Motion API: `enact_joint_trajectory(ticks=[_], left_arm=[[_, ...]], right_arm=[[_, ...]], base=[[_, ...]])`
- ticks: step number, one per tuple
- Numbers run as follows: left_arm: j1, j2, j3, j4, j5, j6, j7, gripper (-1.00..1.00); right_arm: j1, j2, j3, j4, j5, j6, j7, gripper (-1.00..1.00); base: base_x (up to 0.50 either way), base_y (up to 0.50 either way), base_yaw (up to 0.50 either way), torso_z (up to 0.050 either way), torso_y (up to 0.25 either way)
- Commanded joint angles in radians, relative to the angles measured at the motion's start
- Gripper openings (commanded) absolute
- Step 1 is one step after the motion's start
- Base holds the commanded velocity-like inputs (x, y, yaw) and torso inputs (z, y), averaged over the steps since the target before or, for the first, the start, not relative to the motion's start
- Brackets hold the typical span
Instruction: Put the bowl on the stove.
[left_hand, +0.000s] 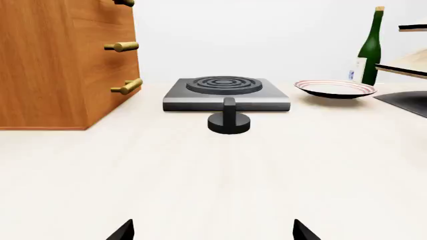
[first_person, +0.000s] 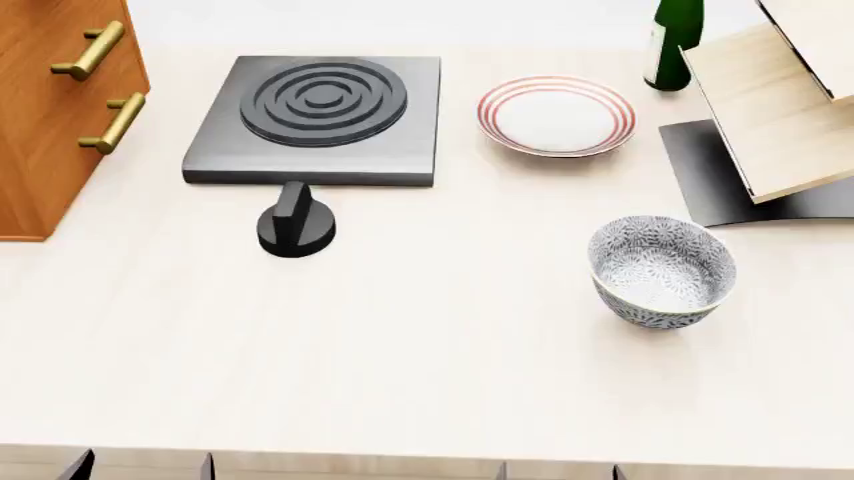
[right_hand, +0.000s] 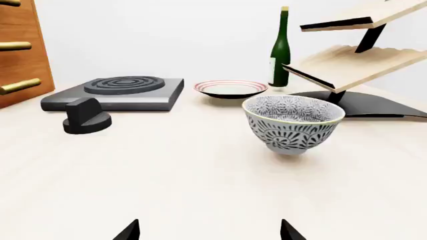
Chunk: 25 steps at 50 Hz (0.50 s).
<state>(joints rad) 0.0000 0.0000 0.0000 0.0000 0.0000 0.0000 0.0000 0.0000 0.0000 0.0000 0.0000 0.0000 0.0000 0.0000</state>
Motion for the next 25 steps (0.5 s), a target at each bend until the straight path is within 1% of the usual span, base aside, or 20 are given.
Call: enact_joint_trajectory(ticks=[1, 9, 15, 18, 19, 20, 25], left_arm=[[0.001, -0.016, 0.016, 0.005, -0.018, 0.004, -0.017, 1.00], [0.008, -0.041, 0.043, 0.013, -0.059, 0.032, -0.035, 1.00], [0.009, -0.055, 0.061, 0.014, -0.069, 0.017, -0.045, 1.00], [0.009, -0.055, 0.061, 0.014, -0.069, 0.017, -0.045, 1.00], [0.007, -0.031, 0.035, 0.008, -0.034, 0.004, -0.019, 1.00], [0.008, -0.034, 0.038, 0.014, -0.039, -0.001, -0.022, 1.00], [0.008, -0.045, 0.051, 0.017, -0.049, -0.001, -0.038, 1.00]], right_arm=[[0.006, 0.013, -0.009, -0.009, 0.016, 0.033, 0.039, 1.00], [0.008, 0.041, -0.045, -0.001, 0.039, 0.040, 0.066, 1.00], [0.008, 0.055, -0.066, 0.002, 0.041, 0.036, 0.076, 1.00], [0.008, 0.055, -0.066, 0.002, 0.041, 0.036, 0.076, 1.00], [0.009, 0.034, -0.043, 0.043, 0.021, 0.031, 0.050, 1.00], [0.007, 0.036, -0.045, 0.001, 0.025, 0.038, 0.052, 1.00], [0.011, 0.048, -0.054, -0.013, 0.037, 0.048, 0.067, 1.00]], base=[[0.00, 0.00, 0.00, 0.000, 0.000], [0.00, 0.00, 0.00, 0.000, 0.000], [0.00, 0.00, 0.00, 0.000, 0.000], [0.00, 0.00, 0.00, 0.000, 0.000], [0.00, 0.00, 0.00, 0.000, 0.000], [0.00, 0.00, 0.00, 0.000, 0.000], [0.00, 0.00, 0.00, 0.000, 0.000]])
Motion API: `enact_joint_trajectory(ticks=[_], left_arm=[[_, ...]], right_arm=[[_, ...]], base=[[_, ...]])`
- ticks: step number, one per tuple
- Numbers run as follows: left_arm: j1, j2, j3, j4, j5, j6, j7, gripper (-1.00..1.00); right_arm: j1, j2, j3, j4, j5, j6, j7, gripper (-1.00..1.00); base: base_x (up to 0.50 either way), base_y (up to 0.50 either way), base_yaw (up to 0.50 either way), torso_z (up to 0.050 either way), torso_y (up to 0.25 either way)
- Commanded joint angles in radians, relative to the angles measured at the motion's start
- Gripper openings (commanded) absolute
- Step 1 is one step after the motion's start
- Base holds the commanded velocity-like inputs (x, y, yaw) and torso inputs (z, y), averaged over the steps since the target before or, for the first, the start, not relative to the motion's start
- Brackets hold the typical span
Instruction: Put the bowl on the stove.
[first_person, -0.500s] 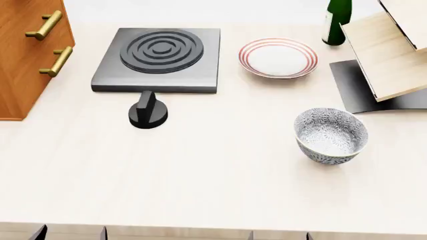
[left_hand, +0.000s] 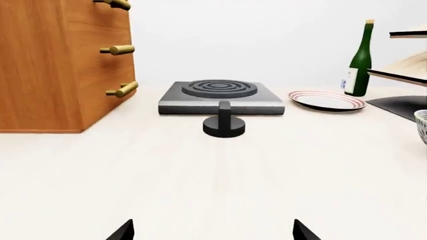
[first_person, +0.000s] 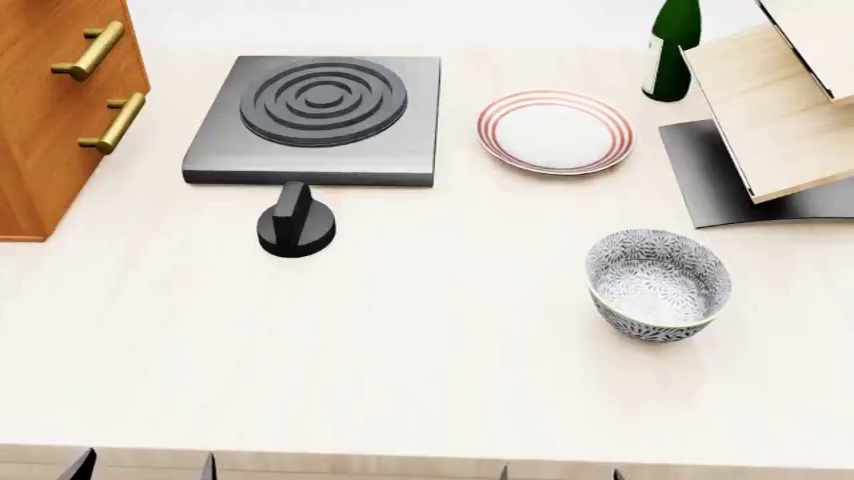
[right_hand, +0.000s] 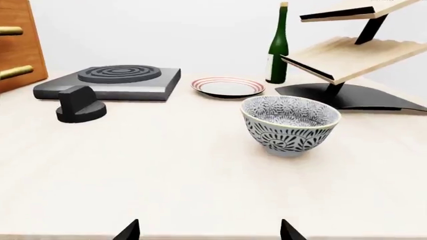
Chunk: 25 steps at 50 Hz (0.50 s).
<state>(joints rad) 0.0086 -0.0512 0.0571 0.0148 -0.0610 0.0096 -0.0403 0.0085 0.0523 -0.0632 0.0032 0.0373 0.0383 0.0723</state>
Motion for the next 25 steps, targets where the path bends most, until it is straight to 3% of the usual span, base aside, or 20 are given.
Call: enact_joint_trajectory(ticks=[1, 7, 16, 25], left_arm=[[0.000, 0.004, -0.005, 0.006, 0.010, -0.012, 0.000, 1.00], [0.002, -0.013, 0.004, 0.118, -0.006, -0.065, -0.014, 1.00], [0.007, -0.079, -0.026, 0.437, -0.029, -0.209, -0.028, 1.00], [0.038, -0.176, -0.182, 0.817, -0.169, -0.295, -0.010, 1.00]], right_arm=[[0.005, -0.002, 0.008, -0.023, 0.002, 0.016, -0.003, 1.00], [0.047, 0.016, 0.047, -0.138, 0.078, 0.126, 0.001, 1.00], [0.195, 0.182, 0.256, -0.336, 0.262, 0.387, -0.031, 1.00], [0.224, 0.337, 0.449, -0.399, 0.333, 0.448, -0.048, 1.00]], base=[[0.00, 0.00, 0.00, 0.000, 0.000], [0.00, 0.00, 0.00, 0.000, 0.000], [0.00, 0.00, 0.00, 0.000, 0.000], [0.00, 0.00, 0.00, 0.000, 0.000]])
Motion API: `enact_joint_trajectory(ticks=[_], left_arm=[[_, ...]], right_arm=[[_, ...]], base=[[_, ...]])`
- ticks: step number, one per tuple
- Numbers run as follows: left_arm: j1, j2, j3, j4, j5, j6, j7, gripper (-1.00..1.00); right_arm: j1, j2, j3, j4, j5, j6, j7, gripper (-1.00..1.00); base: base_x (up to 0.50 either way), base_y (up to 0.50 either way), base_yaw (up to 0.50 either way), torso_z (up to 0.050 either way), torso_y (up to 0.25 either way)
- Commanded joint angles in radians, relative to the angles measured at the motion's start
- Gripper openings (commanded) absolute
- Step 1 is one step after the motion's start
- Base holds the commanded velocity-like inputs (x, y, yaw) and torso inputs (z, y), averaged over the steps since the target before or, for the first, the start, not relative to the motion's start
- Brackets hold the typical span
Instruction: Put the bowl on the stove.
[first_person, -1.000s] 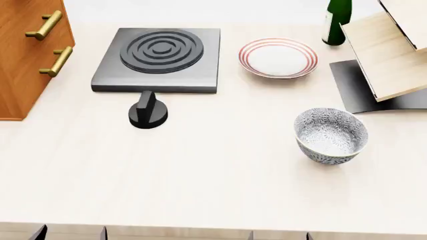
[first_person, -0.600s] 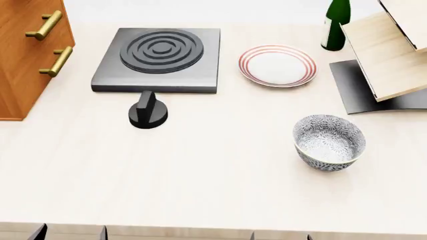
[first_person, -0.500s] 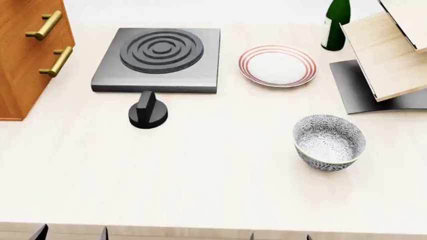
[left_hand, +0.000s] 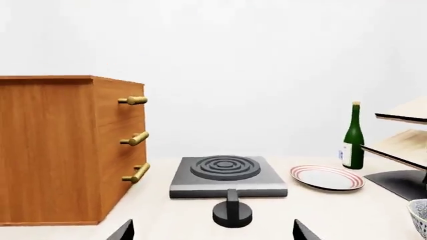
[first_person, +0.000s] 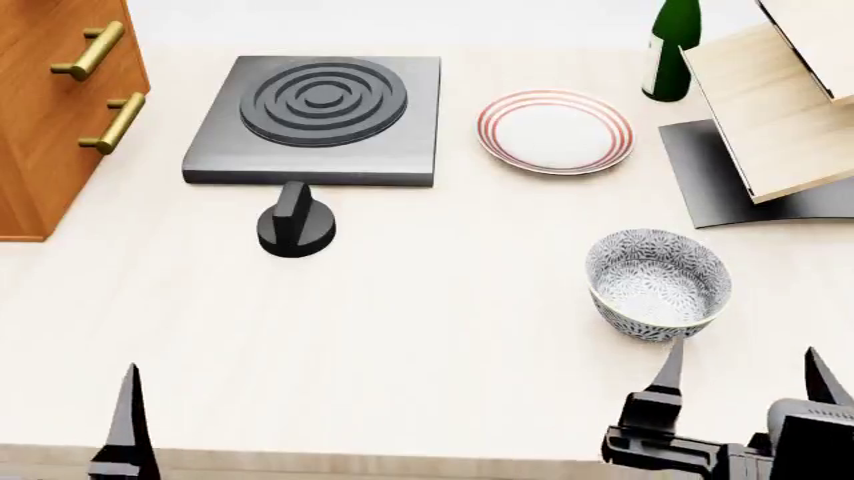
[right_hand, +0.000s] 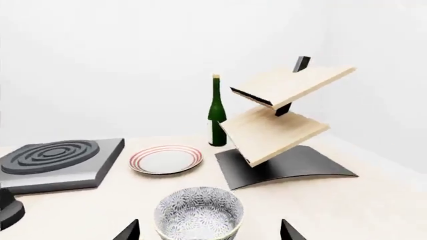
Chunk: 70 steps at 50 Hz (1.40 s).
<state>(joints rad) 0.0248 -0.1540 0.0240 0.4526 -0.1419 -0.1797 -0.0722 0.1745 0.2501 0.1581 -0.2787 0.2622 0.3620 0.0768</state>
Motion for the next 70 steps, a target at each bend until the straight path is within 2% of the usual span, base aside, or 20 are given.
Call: enact_joint_trajectory(ticks=[1, 3, 4, 6, 7, 10, 11, 12, 14, 16, 17, 18, 23, 34, 70], left_arm=[[0.030, -0.086, -0.167, 0.416, -0.109, -0.096, 0.034, 1.00], [0.026, -0.099, -0.208, 0.485, -0.099, -0.121, 0.002, 1.00], [0.033, -0.116, -0.273, 0.550, -0.166, -0.124, 0.004, 1.00], [0.040, -0.144, -0.313, 0.592, -0.199, -0.122, -0.011, 1.00], [0.059, -0.196, -0.313, 0.594, -0.219, -0.082, -0.059, 1.00], [0.211, -0.635, -0.239, 0.594, -0.293, 0.182, -0.489, 1.00], [0.231, -0.749, -0.204, 0.594, -0.295, 0.222, -0.611, 1.00], [0.302, -0.871, -0.229, 0.594, -0.295, 0.314, -0.735, 1.00], [0.431, -1.048, -0.272, 0.594, -0.271, 0.422, -0.916, 1.00], [0.600, -1.147, -0.399, 0.594, -0.251, 0.500, -1.030, 1.00], [0.705, -1.148, -0.506, 0.594, -0.249, 0.543, -1.044, 1.00], [0.754, -1.153, -0.551, 0.594, -0.247, 0.565, -1.053, 1.00], [0.759, -1.102, -0.583, 0.594, -0.260, 0.583, -1.004, 1.00], [0.758, -1.118, -0.565, 0.594, -0.247, 0.590, -1.032, 1.00], [0.755, -1.157, -0.541, 0.594, -0.246, 0.580, -1.071, 1.00]], right_arm=[[0.054, 0.153, 0.245, -0.124, 0.124, 0.136, -0.062, 1.00], [0.034, 0.177, 0.270, -0.140, 0.115, 0.113, -0.075, 1.00], [0.016, 0.189, 0.324, -0.152, 0.135, 0.100, -0.085, 1.00], [0.003, 0.199, 0.368, -0.156, 0.159, 0.101, -0.095, 1.00], [0.002, 0.201, 0.402, -0.161, 0.177, 0.114, -0.087, 1.00], [-0.037, 0.212, 0.524, -0.173, 0.227, 0.113, -0.101, 1.00], [-0.038, 0.213, 0.524, -0.173, 0.228, 0.113, -0.101, 1.00], [-0.054, 0.221, 0.569, -0.184, 0.256, 0.131, -0.106, 1.00], [-0.062, 0.227, 0.598, -0.183, 0.275, 0.140, -0.112, 1.00], [-0.076, 0.230, 0.631, -0.199, 0.307, 0.159, -0.118, 1.00], [-0.090, 0.229, 0.644, -0.208, 0.316, 0.159, -0.128, 1.00], [-0.092, 0.228, 0.645, -0.206, 0.316, 0.158, -0.130, 1.00], [-0.104, 0.218, 0.626, -0.181, 0.296, 0.128, -0.152, 1.00], [-0.105, 0.213, 0.610, -0.172, 0.281, 0.128, -0.141, 1.00], [-0.117, 0.209, 0.509, -0.145, 0.210, 0.085, -0.157, 1.00]], base=[[0.00, 0.00, 0.00, 0.000, 0.000], [0.00, 0.00, 0.00, 0.000, 0.000], [0.00, 0.00, 0.00, 0.000, 0.000], [0.00, 0.00, 0.00, 0.000, 0.000], [0.00, 0.00, 0.00, 0.000, 0.000], [0.00, 0.00, 0.00, 0.000, 0.000], [0.00, 0.00, 0.00, 0.000, 0.000], [0.00, 0.00, 0.00, 0.000, 0.000], [0.00, 0.00, 0.00, 0.000, 0.000], [0.00, 0.00, 0.00, 0.000, 0.000], [0.00, 0.00, 0.00, 0.000, 0.000], [0.00, 0.00, 0.00, 0.000, 0.000], [0.00, 0.00, 0.00, 0.000, 0.000], [0.00, 0.02, 0.00, 0.000, 0.000], [0.00, 0.50, 0.00, 0.000, 0.000]])
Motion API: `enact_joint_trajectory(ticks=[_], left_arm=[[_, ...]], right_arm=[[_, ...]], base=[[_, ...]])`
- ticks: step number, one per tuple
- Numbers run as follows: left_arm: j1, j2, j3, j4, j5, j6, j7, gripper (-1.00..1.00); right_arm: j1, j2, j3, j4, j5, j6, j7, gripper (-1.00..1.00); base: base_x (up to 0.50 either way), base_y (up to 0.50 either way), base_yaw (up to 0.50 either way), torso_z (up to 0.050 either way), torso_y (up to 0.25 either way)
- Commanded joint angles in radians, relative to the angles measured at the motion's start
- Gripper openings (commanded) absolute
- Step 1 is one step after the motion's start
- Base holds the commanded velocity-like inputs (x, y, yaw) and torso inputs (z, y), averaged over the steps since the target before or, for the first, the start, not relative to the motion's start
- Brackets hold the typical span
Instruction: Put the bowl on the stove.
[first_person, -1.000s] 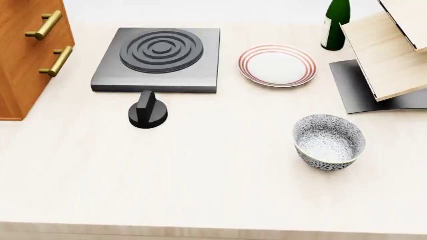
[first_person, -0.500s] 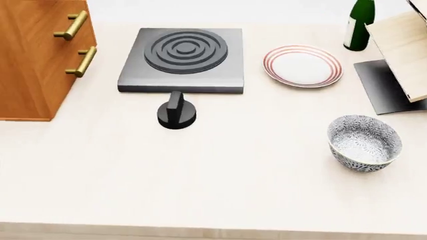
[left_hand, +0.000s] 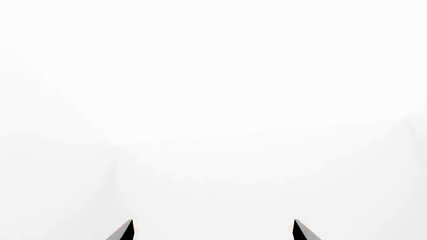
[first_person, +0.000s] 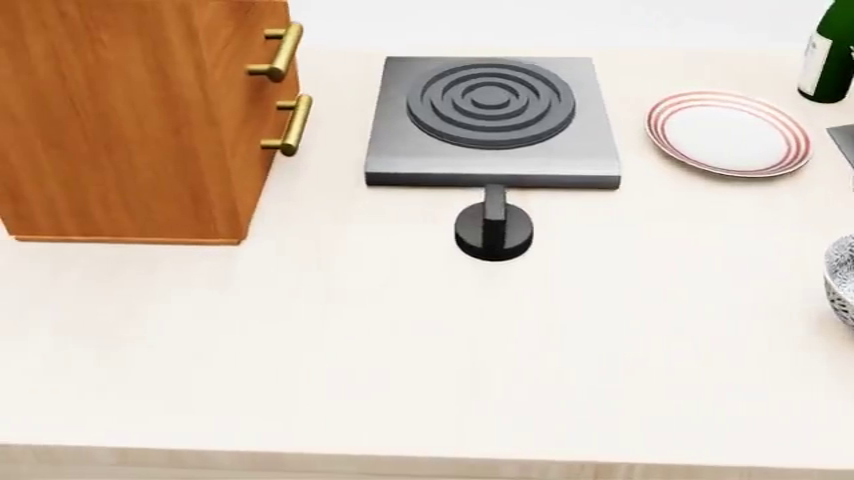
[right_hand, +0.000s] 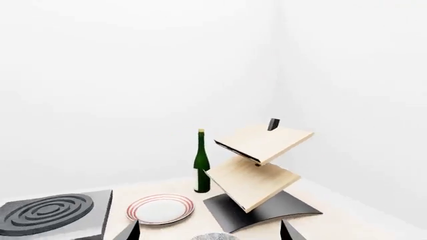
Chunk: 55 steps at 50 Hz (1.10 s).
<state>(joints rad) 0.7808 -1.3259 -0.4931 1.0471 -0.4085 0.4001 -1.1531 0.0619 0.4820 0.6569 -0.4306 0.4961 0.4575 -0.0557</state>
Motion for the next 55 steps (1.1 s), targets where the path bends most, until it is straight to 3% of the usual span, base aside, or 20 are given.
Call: enact_joint_trajectory(ticks=[1, 23, 55], left_arm=[[-0.001, 0.014, -0.023, 0.000, 0.021, -0.001, 0.009, 1.00], [-0.013, -0.012, 0.003, -0.002, 0.024, 0.001, -0.013, 1.00], [-0.053, -0.015, 0.052, -0.007, 0.027, -0.005, -0.015, 1.00]], right_arm=[[-0.005, -0.022, 0.008, 0.008, -0.027, -0.010, -0.022, 1.00], [-0.009, -0.021, 0.010, 0.006, -0.011, 0.017, -0.014, 1.00], [-0.013, -0.016, -0.005, 0.021, -0.031, -0.001, -0.012, 1.00]], base=[[0.00, 0.50, 0.00, 0.000, 0.000], [0.02, 0.02, 0.00, 0.000, 0.000], [0.50, -0.03, 0.00, 0.000, 0.000]])
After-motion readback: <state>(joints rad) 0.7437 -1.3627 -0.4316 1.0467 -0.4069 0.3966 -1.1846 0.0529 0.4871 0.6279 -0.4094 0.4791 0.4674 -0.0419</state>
